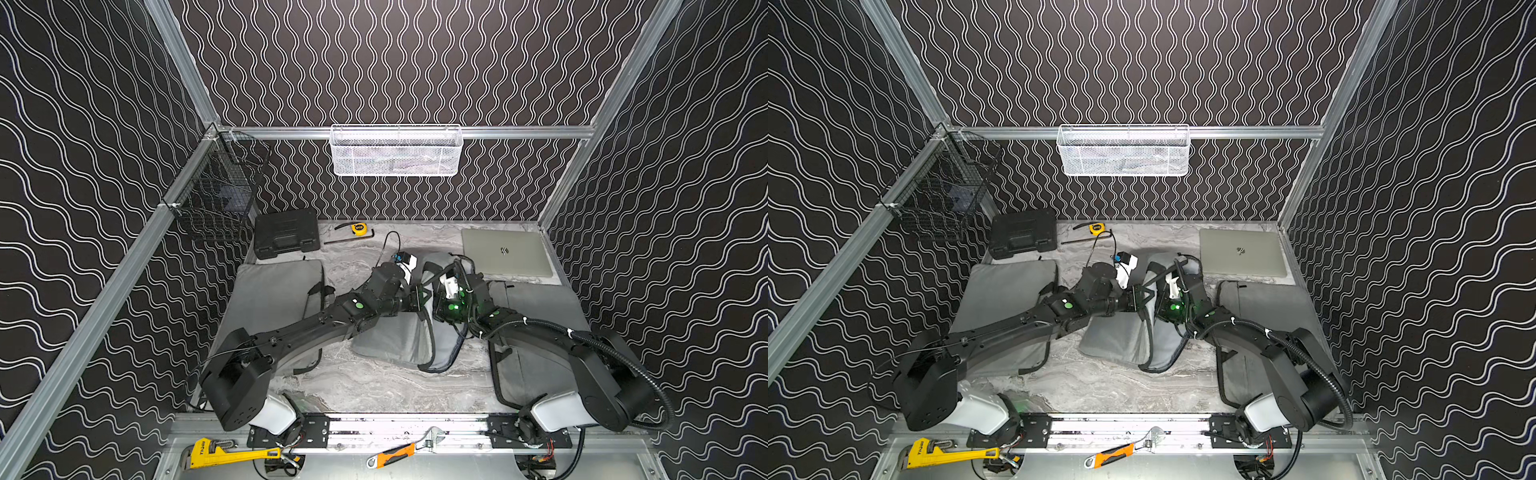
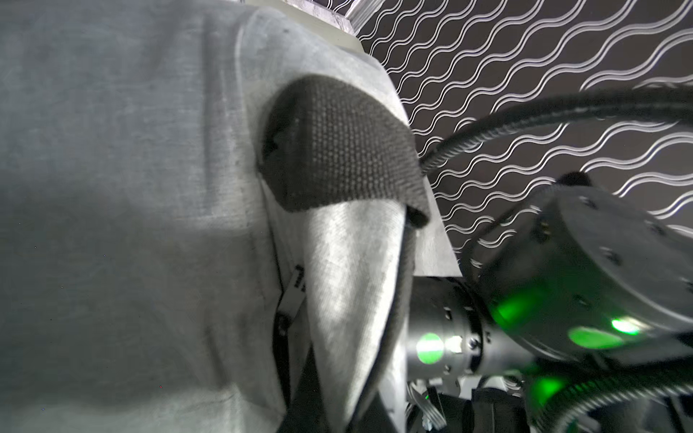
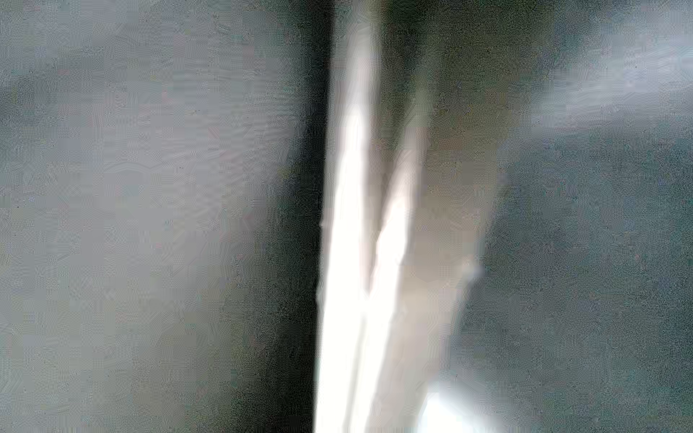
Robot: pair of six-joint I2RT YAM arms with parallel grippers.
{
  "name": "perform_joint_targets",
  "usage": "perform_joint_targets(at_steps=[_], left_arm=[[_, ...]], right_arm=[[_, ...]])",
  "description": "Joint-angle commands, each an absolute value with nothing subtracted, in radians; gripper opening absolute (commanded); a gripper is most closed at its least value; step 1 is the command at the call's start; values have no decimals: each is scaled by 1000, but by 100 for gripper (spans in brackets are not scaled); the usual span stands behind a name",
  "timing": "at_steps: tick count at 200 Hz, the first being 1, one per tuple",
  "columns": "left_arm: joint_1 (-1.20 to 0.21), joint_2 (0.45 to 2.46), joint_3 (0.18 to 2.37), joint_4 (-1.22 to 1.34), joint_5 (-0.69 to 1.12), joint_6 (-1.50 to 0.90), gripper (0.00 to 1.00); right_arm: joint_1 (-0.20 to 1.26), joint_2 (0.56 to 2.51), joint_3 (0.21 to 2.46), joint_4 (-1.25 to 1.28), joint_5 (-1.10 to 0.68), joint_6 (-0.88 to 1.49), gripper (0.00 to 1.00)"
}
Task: Open the zippered laptop bag and take out the laptop
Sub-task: Take out the laptop from the zippered laptop bag.
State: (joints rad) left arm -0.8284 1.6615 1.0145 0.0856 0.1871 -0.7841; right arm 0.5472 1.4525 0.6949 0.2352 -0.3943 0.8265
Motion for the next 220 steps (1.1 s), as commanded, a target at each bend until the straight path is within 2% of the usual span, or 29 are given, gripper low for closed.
perform_joint_targets(at_steps=[1,60,88,125,220], left_arm=[[-827,1694,1009,67,173,-800,0],[-821,1757,1059,33,175,-757,0],[-818,1776,1053,47,204,-767,0],[-816,1780,1027,61,202,-771,0],[-814,1836,1025,85,268,-759,0]], right_arm=[[543,1400,722,176,-347,653,0],[443,1111,694,-9,-337,562,0],[340,983,695,-128,-351,538,0],[267,843,710,-261,-291,542,0],[245,747,846,-394,-89,547,0]])
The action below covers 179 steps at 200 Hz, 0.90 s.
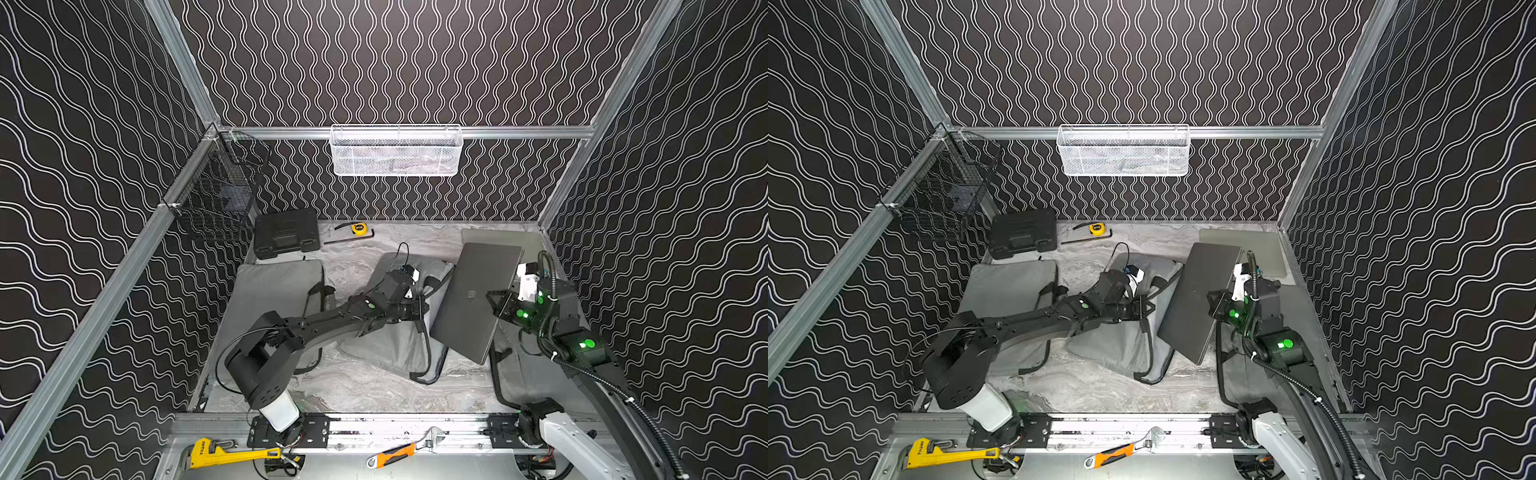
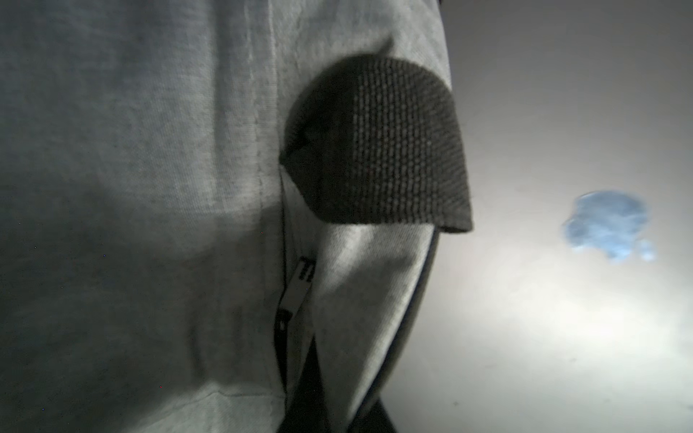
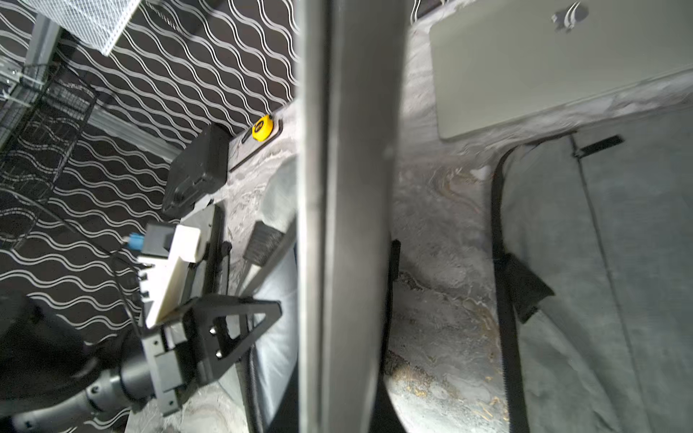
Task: Open the zippered laptop bag and take out the laptop
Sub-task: Take out the laptop from the zippered laptop bag, then place the zippered laptop bag at the center of the board.
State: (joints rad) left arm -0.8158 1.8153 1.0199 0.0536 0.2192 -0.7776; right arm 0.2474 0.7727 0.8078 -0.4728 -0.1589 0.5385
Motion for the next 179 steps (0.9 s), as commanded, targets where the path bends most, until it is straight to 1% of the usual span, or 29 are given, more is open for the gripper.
perform_joint_targets(at_steps=[1,43,90,129,151,169,179], left_arm=[[-814,1837,1025,85,269,-758,0],[-817,1880,1017,75,364,-706,0],[-845,1890,986,74,403,-703,0],[-909,1916,1037,74,424,-680,0],[-945,1953,1089,26,448,-646,0],[-956,1958,1094,-1,447,-621,8],[-956,1946,1076,6,440,-618,10]], right_arm=[[245,746,848,-394,-86,547,0],[238,705,868,-393,69,594,0],[222,766,918,-369,157,599,0],[184,823,908,-232,129,678,0],[152,878,889,-137,91,742,0],[126,930,886,-64,40,787,0],[114,954,895,-36,7,799,0]])
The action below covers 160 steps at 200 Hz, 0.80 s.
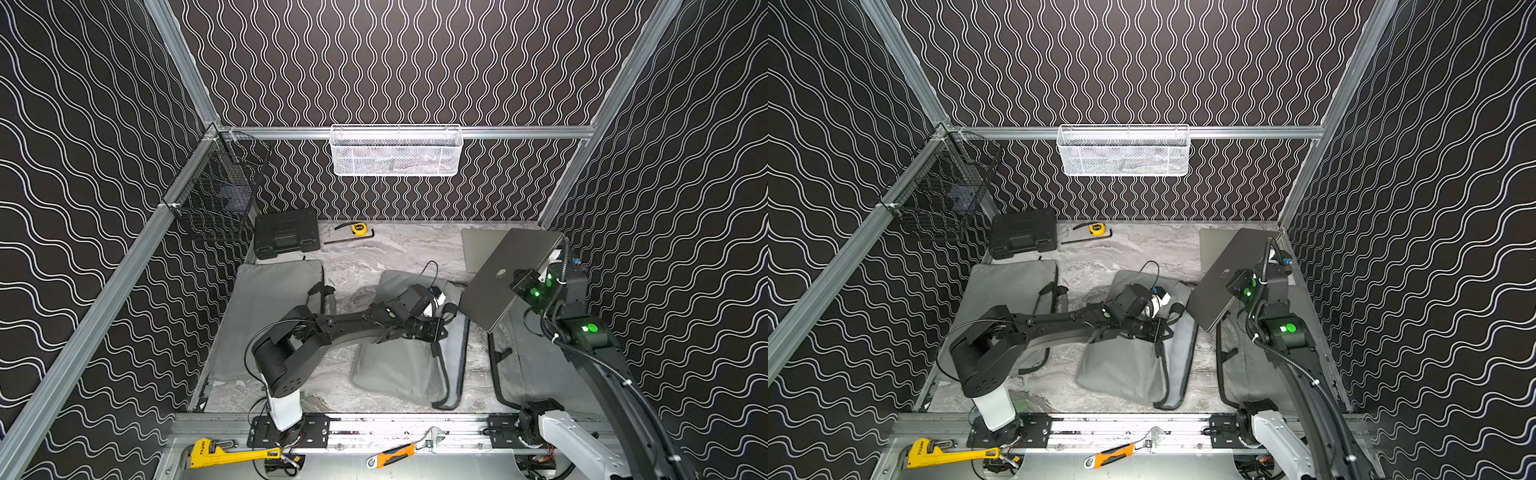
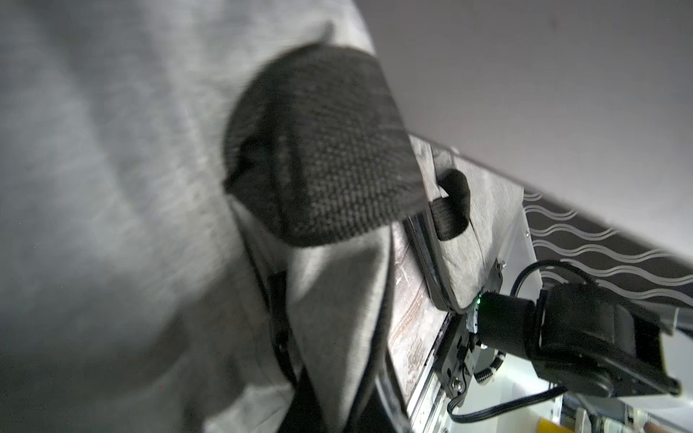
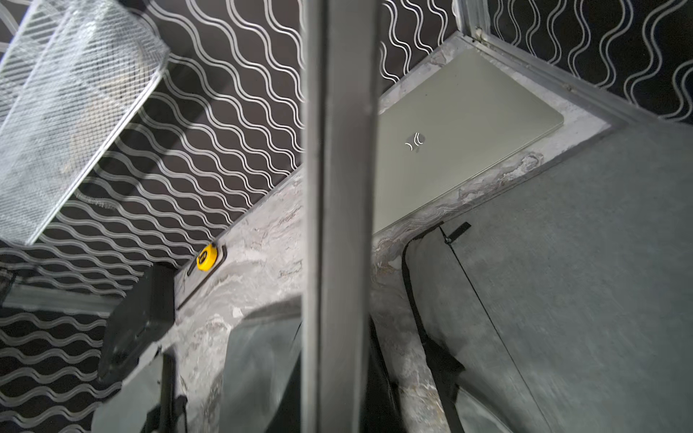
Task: Open the zippered laptop bag and take out the laptop
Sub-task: Place the zippered laptop bag at the center of the board.
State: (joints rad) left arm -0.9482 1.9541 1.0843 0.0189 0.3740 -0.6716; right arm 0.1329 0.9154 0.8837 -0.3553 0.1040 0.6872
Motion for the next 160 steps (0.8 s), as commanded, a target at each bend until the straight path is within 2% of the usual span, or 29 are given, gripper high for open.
perform_joint_targets(at_steps=[1,36,93,127,134,144,160], left_arm=[[-956,1944,1075,6,439,-618,10],[-941,1928,1047,16,427,-625,10],[-927,1975,1033,165,491,-657,8],[-914,1972,1001,203,482,-674,9],[-915,1970,999,212,485,-675,14],[-914,1968,1007,210,498,-659,31],[-914,1939,1018,180,483,-629,50]], right_arm=[[113,956,896,-33,4,800,0],[109,970,923,-40,-14,785,0],[101,850,888,-109,91,755,0],[95,842,864,-94,112,767,0],[94,850,862,-83,104,773,0],[93,864,861,-58,88,785,0],[92,898,861,-17,57,812,0]])
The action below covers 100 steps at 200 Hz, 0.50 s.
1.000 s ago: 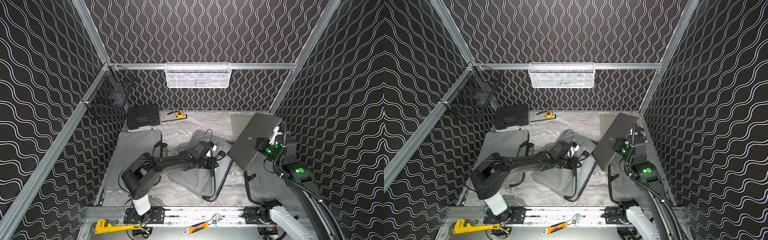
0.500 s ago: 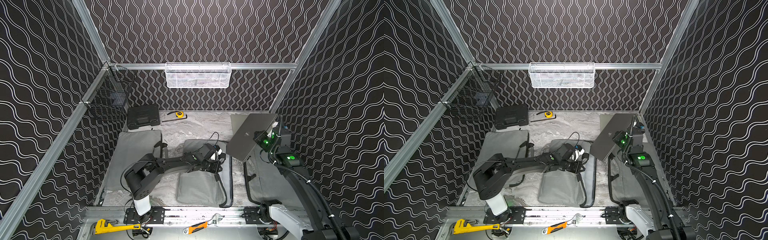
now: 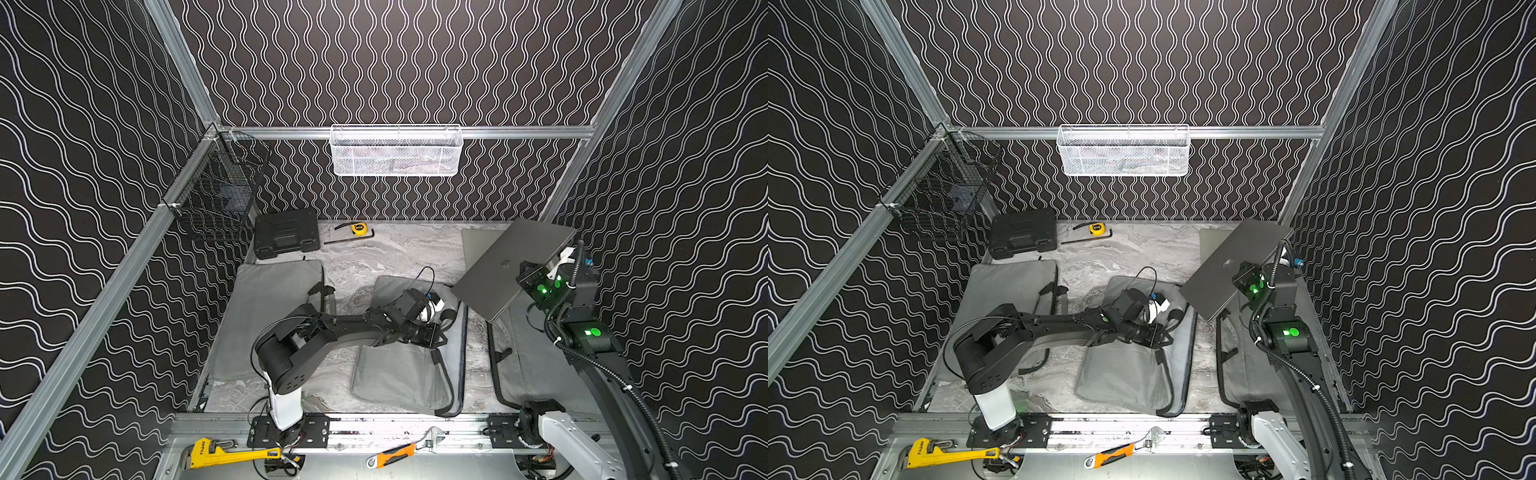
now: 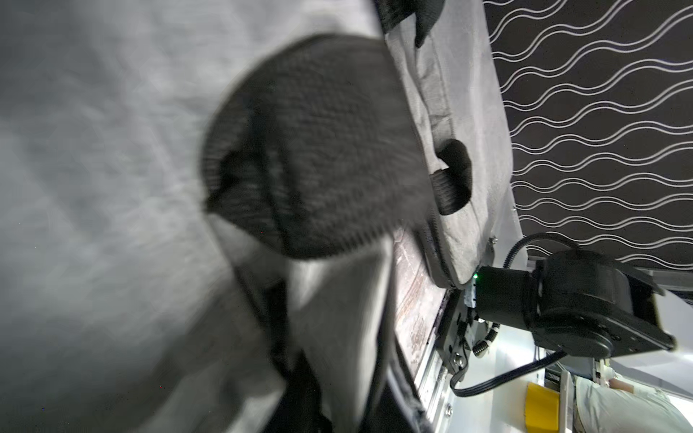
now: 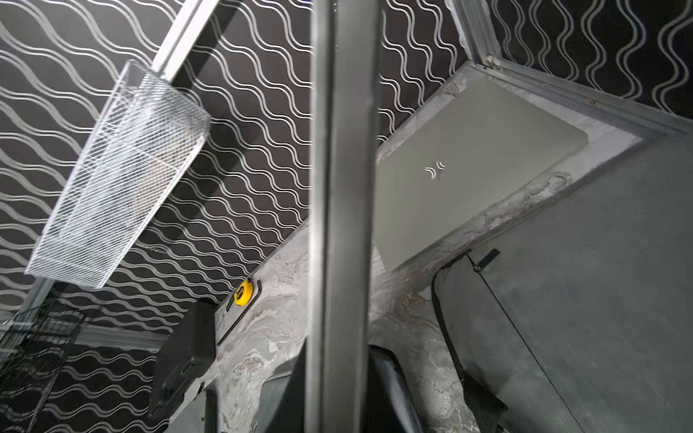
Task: Open the zippered laptop bag and take out the laptop
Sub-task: Place the zippered laptop bag at the center of the board, then place the laptop at the center of the board.
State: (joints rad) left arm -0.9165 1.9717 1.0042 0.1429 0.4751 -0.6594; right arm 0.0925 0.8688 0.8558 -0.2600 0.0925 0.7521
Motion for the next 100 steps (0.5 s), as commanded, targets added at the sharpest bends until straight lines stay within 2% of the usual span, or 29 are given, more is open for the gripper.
perform_joint_targets(at_steps=[1,4,11,24,58,100], left_arm=[[-915,1936,1018,179,482,-628,51],[-914,1928,1018,176,477,-624,56],[-914,1908,1021,161,464,-608,62],[-913,1875,1032,123,440,-576,66],[-913,1820,1046,76,413,-540,68],[-890,1735,987,144,386,-607,68]], right_arm=[[92,900,861,-14,55,813,0],[92,907,861,-4,48,819,0],[92,922,857,19,33,831,0],[92,955,845,76,-2,858,0],[92,1047,808,199,-64,957,0],[95,1159,775,386,-66,1085,0]])
